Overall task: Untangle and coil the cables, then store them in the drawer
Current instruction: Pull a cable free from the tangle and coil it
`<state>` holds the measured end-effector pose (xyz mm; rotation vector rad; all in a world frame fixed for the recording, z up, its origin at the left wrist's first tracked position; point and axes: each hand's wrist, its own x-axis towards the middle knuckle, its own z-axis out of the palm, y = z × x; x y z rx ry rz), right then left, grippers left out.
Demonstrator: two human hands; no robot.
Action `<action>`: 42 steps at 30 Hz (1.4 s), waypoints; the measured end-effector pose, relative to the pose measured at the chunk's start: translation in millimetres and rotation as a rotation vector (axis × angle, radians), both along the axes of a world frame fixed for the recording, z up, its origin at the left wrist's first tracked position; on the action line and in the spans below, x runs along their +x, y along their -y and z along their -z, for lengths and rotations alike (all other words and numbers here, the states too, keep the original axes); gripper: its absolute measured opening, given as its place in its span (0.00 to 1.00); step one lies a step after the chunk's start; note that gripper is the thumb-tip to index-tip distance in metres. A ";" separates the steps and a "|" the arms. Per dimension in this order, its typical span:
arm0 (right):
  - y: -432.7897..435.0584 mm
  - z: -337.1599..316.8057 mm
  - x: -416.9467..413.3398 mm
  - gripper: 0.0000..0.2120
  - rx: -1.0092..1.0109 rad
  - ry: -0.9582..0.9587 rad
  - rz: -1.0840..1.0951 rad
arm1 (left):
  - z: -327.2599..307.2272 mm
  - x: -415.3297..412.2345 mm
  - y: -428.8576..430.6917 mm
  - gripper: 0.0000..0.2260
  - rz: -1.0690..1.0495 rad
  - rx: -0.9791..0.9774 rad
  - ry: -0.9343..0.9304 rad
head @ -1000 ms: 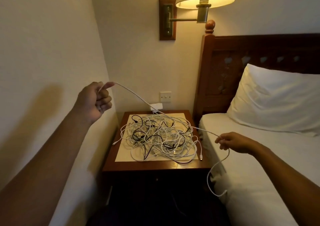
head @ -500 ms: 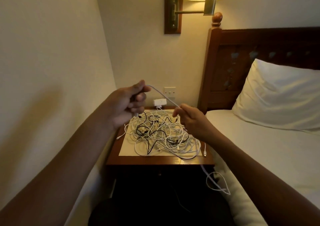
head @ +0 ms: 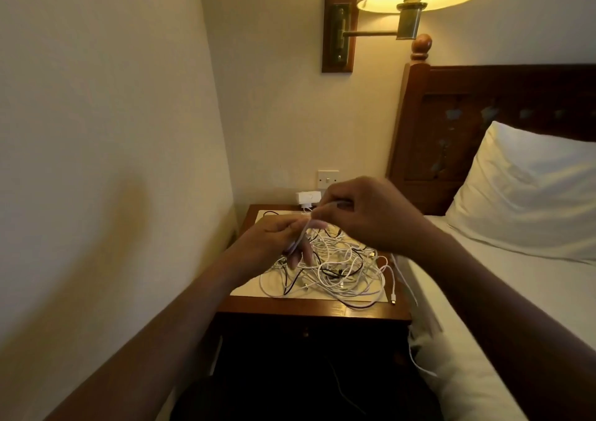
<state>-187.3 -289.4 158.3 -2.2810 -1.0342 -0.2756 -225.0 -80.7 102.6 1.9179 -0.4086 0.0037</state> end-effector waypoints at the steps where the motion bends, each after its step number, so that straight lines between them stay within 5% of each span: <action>1: 3.9 -3.3 9.9 0.10 0.036 -0.016 0.010 | -0.7 -4.8 -1.2 0.17 0.046 -0.110 -0.089; 8: 6.5 59.4 31.6 0.14 0.254 -0.292 0.056 | -32.3 -10.5 -7.3 0.16 0.165 -0.713 -0.131; 11: -6.9 86.3 11.9 0.13 0.130 -0.367 0.018 | -47.1 2.0 -6.0 0.16 0.098 -0.867 -0.086; 14: -19.0 79.6 -16.2 0.14 -0.044 -0.308 -0.058 | -43.3 13.1 0.0 0.16 -0.093 -0.746 -0.006; 18: -18.7 33.9 -34.9 0.14 -0.202 -0.149 -0.082 | -22.3 16.3 7.0 0.15 -0.289 -0.222 0.138; 22: -2.6 -9.5 -14.3 0.08 -0.107 0.008 0.013 | -12.8 10.2 0.8 0.14 -0.113 0.027 0.063; 27: 18.5 8.5 38.1 0.10 0.005 -0.141 -0.027 | -15.0 -4.3 -35.7 0.23 0.197 -0.103 -0.196; 32: 44.7 90.4 63.7 0.14 0.160 -0.389 0.018 | -24.8 7.0 -76.5 0.14 -0.049 -0.451 -0.135; 38: 80.9 160.3 48.5 0.17 -0.003 -0.519 0.189 | -15.5 19.7 -111.2 0.16 -0.336 -0.950 -0.130; 42: 88.7 169.7 40.2 0.18 -0.272 -0.681 0.172 | -2.6 17.9 -83.0 0.17 -0.291 -0.794 -0.173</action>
